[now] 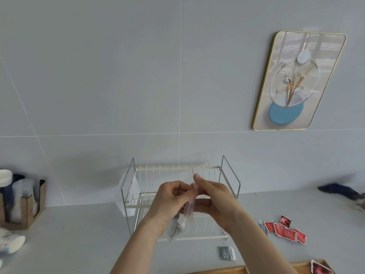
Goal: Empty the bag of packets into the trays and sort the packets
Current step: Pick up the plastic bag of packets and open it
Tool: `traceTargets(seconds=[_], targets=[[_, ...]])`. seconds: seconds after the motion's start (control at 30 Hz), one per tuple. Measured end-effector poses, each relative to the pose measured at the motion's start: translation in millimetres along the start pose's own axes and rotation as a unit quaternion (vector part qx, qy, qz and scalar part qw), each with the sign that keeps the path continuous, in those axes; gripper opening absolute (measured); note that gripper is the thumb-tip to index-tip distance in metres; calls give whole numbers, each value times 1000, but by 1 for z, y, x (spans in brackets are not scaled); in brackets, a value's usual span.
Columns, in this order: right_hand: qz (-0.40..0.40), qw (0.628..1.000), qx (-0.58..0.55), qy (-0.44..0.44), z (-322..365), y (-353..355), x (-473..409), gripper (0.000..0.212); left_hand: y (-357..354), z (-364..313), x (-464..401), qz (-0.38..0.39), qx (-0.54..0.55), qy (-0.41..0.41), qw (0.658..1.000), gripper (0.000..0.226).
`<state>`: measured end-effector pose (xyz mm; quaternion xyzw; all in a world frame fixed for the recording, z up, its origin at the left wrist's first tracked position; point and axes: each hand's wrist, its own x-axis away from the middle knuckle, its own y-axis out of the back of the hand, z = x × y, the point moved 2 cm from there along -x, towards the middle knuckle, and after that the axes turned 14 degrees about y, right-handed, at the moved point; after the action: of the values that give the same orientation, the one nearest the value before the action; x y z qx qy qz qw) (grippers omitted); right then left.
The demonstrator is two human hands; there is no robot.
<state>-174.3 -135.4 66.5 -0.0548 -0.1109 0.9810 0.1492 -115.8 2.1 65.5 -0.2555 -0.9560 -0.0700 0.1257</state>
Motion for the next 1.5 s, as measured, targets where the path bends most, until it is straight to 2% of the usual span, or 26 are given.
traceTargets(seconds=[0.1,0.27,0.43,0.63,0.73,0.83,0.9,0.97,1.07,1.17,1.23,1.37,1.5], targets=[[3,1000,-5,-15,0,2,0,36,2,5,0,0,-4,14,1000,17],[2,998,-17,-54,-9,5,2,24,2,12,-1,12,21,43,999,11],[0,994,-51,-98,-18,8,4,28,3,20,-2,43,51,72,995,10],[8,993,-32,-117,-32,11,2,26,5,31,-2,70,70,103,990,15],[21,993,15,-116,-36,14,5,21,7,37,-3,73,84,113,987,9],[29,991,88,-101,-36,12,3,18,2,39,-3,34,-17,87,995,13],[39,989,117,-84,-33,8,2,18,0,35,-3,7,-127,49,991,20],[52,989,126,-63,-29,8,1,19,2,29,-4,9,-177,9,984,25],[53,987,143,-45,-20,12,-2,25,9,19,-6,25,-201,-32,979,25],[43,986,157,-43,-16,7,-3,16,6,13,-7,24,-199,-48,979,24],[18,986,159,-42,-15,6,-5,19,6,10,-9,22,-188,-54,980,24],[-80,985,149,-24,0,33,-7,17,34,6,-13,-42,-141,-51,988,27],[-63,977,205,-16,8,41,-10,17,44,4,-16,-57,-202,-57,976,25]])
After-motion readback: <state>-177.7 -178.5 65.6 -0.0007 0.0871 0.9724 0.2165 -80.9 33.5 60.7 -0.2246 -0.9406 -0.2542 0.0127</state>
